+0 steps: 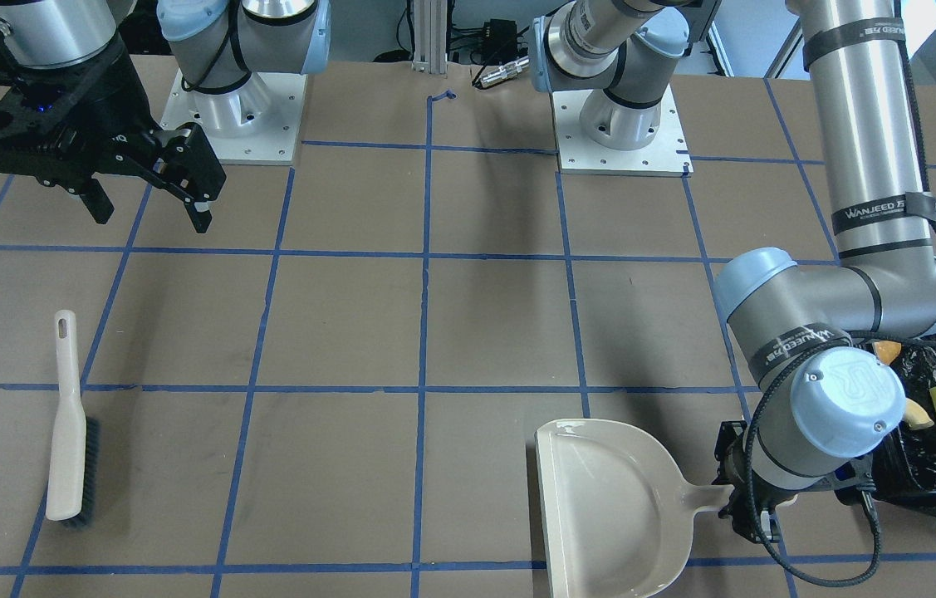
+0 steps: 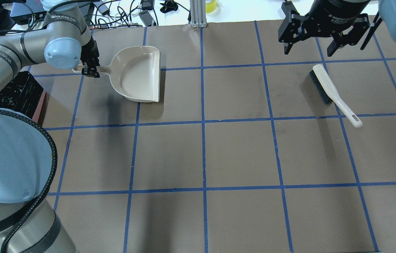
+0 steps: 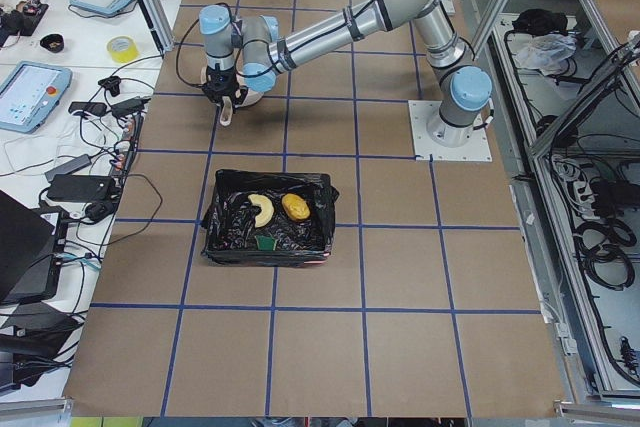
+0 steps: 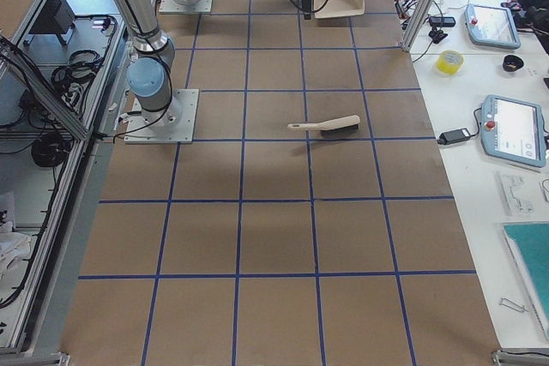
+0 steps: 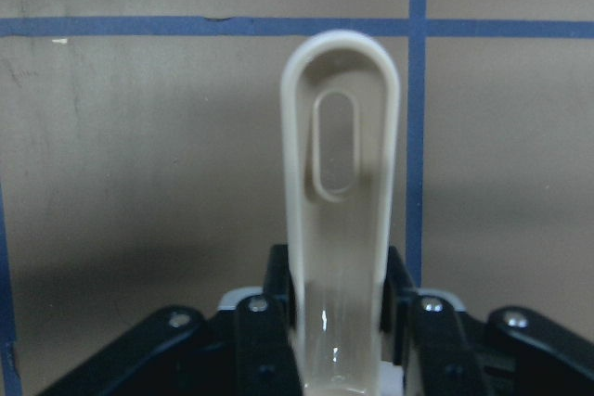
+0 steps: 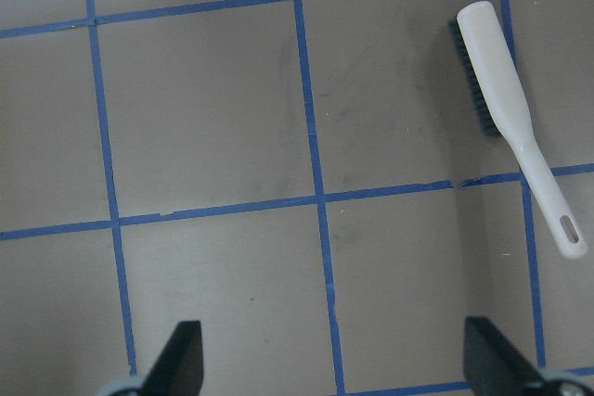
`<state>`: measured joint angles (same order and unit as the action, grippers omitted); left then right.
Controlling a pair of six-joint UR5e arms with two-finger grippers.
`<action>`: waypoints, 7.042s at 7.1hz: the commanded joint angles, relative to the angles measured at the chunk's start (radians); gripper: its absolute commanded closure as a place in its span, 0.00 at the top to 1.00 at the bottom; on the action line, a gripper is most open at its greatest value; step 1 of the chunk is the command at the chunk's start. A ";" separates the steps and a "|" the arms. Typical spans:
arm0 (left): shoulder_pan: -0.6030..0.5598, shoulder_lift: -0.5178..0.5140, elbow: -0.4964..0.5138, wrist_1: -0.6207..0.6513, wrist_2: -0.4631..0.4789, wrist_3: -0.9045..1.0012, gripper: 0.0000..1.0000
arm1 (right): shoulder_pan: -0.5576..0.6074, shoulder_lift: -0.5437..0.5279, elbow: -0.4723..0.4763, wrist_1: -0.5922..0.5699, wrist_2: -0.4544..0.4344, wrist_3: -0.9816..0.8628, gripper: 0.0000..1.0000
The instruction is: Sweep and dump trash into bin
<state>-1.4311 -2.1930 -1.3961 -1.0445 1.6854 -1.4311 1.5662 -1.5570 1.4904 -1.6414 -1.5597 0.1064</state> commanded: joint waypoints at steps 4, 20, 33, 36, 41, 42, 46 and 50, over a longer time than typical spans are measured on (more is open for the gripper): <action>0.001 -0.001 -0.020 -0.009 0.007 0.119 0.00 | 0.000 -0.002 0.002 -0.001 0.004 0.001 1.00; 0.011 0.012 -0.060 0.003 0.099 0.121 0.18 | 0.000 -0.003 0.005 0.002 0.001 -0.001 1.00; -0.015 0.358 -0.015 -0.099 0.149 1.031 1.00 | 0.000 -0.003 0.005 0.002 0.001 -0.001 1.00; -0.020 0.420 -0.047 -0.299 -0.153 1.101 1.00 | 0.002 -0.006 0.007 0.002 0.004 -0.001 1.00; -0.075 0.501 -0.136 -0.317 -0.150 1.342 1.00 | 0.002 -0.006 0.007 0.005 0.004 -0.004 1.00; -0.077 0.540 -0.121 -0.433 -0.144 1.454 1.00 | 0.002 -0.006 0.007 0.006 0.004 -0.004 1.00; -0.077 0.575 -0.133 -0.531 -0.085 1.503 1.00 | 0.002 -0.006 0.007 0.006 0.004 -0.004 1.00; -0.078 0.576 -0.133 -0.540 -0.098 1.500 1.00 | 0.002 -0.006 0.007 0.006 0.004 -0.004 1.00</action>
<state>-1.5084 -1.6151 -1.5272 -1.5838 1.5900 0.0694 1.5677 -1.5631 1.4971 -1.6352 -1.5554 0.1028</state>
